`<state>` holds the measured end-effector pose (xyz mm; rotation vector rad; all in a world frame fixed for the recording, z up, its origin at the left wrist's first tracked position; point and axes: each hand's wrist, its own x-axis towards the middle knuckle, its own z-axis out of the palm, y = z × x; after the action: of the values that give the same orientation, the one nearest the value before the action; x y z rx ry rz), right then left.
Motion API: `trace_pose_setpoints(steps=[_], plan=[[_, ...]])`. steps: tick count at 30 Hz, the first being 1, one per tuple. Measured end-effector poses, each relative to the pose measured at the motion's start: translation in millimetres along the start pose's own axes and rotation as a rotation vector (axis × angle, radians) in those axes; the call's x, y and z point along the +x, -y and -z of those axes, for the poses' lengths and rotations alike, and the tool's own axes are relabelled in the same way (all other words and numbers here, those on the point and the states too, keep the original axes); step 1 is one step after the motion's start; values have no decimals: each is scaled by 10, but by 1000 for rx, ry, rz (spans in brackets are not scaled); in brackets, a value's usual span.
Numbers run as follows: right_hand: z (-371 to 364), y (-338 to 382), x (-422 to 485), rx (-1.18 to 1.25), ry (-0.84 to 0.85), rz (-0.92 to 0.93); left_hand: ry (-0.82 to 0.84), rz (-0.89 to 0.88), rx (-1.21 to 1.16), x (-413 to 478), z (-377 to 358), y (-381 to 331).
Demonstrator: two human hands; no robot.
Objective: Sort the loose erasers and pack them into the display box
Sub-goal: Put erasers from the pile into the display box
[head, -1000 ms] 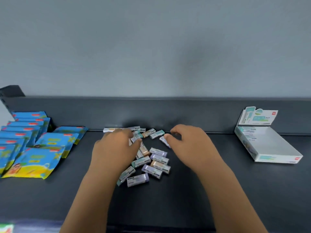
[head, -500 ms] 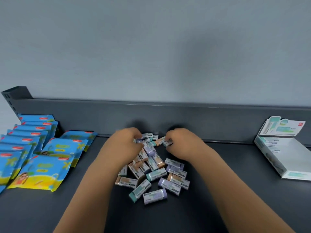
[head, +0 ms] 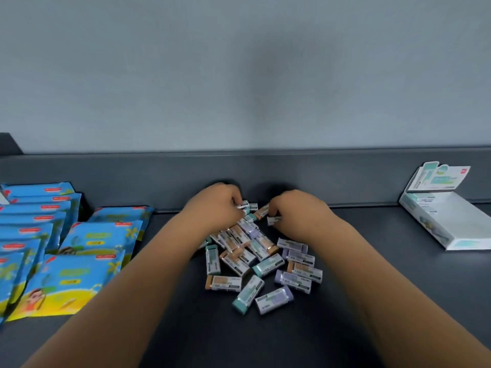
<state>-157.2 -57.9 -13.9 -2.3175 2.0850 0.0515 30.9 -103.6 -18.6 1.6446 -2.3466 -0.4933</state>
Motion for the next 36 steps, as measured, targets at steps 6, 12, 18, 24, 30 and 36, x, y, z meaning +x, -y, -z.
trace_pose_setpoints(steps=[6, 12, 18, 24, 30, 36], plan=[[43, 116, -29, 88, -30, -81, -54, 53, 220, 40, -10, -184], [124, 210, -57, 272, -104, -104, -57, 81, 254, 66, -30, -259], [185, 101, -201, 736, -259, -256, -222, -90, 18, -72, 88, -250], [160, -222, -350, 1215, -309, -363, -150, 80, -641, -169, 39, -523], [237, -793, -583, 1357, -139, -412, -102, 184, -906, -228, -162, -1008], [242, -1356, -801, 1145, -178, -278, -106, 231, -1034, -208, -306, -1427]])
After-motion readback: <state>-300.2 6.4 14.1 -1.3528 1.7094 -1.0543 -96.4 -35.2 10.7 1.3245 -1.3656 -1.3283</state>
